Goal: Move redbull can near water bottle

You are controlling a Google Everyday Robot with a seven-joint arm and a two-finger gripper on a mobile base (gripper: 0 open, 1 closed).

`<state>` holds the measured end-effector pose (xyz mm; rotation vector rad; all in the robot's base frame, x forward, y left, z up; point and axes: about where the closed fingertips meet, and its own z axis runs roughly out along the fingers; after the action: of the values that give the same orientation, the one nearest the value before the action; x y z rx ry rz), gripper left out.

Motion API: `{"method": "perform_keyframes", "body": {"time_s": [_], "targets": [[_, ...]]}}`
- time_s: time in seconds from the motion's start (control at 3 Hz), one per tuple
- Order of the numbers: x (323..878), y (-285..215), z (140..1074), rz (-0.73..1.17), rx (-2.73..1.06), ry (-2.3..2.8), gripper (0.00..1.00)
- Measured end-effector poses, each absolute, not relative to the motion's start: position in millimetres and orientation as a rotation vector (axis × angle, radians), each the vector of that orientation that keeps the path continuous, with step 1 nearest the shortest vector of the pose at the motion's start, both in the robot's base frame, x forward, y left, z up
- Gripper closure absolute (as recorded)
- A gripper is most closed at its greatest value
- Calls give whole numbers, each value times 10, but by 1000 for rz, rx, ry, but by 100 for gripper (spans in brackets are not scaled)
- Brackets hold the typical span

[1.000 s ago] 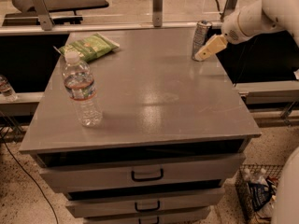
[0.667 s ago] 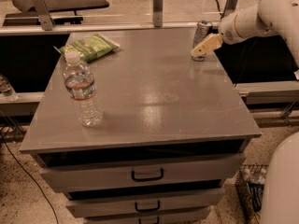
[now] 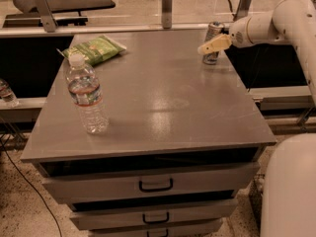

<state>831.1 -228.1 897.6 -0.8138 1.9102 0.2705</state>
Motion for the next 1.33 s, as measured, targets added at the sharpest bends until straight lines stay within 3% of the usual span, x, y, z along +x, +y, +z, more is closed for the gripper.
{"method": "perform_keyframes", "body": {"time_s": [1.0, 1.33], "targets": [[8335, -2155, 8942, 375, -788, 1881, 0], [8277, -2026, 8970, 425, -784, 1846, 18]]}}
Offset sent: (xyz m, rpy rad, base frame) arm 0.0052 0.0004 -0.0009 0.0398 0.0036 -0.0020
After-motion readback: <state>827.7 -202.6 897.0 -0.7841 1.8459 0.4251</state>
